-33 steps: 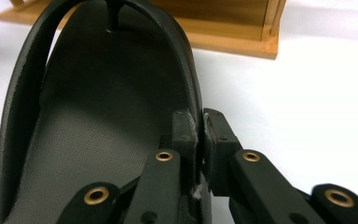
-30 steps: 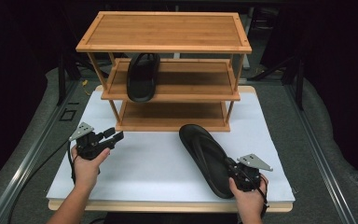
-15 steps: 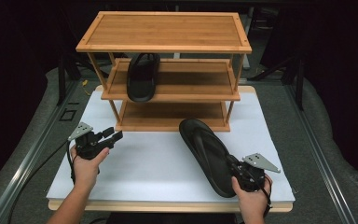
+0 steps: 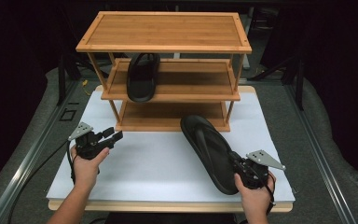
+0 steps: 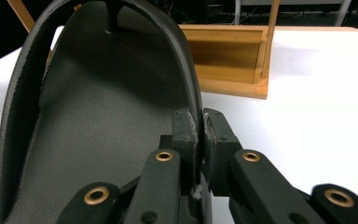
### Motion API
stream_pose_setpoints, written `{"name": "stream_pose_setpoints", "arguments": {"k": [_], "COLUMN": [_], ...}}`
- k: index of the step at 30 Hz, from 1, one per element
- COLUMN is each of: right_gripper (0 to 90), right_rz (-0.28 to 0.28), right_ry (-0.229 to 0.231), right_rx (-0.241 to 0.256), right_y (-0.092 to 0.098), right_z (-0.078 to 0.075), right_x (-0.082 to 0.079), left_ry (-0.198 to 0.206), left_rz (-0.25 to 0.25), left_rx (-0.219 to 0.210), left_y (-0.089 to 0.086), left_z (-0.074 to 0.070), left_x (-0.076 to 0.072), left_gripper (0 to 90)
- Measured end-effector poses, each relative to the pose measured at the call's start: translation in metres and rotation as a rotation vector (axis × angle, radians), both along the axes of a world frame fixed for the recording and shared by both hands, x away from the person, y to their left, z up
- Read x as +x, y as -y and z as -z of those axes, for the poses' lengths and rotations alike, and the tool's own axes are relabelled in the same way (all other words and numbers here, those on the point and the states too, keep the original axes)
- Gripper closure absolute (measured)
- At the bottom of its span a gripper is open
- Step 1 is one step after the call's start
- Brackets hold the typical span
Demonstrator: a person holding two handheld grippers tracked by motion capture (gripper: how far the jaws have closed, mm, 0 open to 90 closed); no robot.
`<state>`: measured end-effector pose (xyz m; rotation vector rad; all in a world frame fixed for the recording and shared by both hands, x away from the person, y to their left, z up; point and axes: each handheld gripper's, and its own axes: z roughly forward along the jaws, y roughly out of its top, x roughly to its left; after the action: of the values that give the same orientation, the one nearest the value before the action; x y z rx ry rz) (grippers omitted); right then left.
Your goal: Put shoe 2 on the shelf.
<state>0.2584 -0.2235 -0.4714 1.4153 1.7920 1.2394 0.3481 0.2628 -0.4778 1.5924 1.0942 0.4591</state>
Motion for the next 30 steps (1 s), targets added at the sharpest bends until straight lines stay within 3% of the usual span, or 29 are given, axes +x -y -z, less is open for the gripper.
{"name": "stream_pose_setpoints", "arguments": {"k": [18,30], "right_gripper": [84.3,84.3], "right_rz": [-0.011,-0.025], "right_ry": [0.082,0.096], "right_rx": [0.048,0.065], "right_y": [0.006,0.002], "right_z": [-0.034,-0.049], "right_x": [-0.003,0.007], "left_ry": [-0.002,-0.002], "left_rz": [0.004,0.002], "left_rx": [0.000,-0.003], "left_y": [0.002,0.002], "left_z": [0.000,0.000], "left_x": [0.000,0.000], "left_gripper": [50.9,50.8]}}
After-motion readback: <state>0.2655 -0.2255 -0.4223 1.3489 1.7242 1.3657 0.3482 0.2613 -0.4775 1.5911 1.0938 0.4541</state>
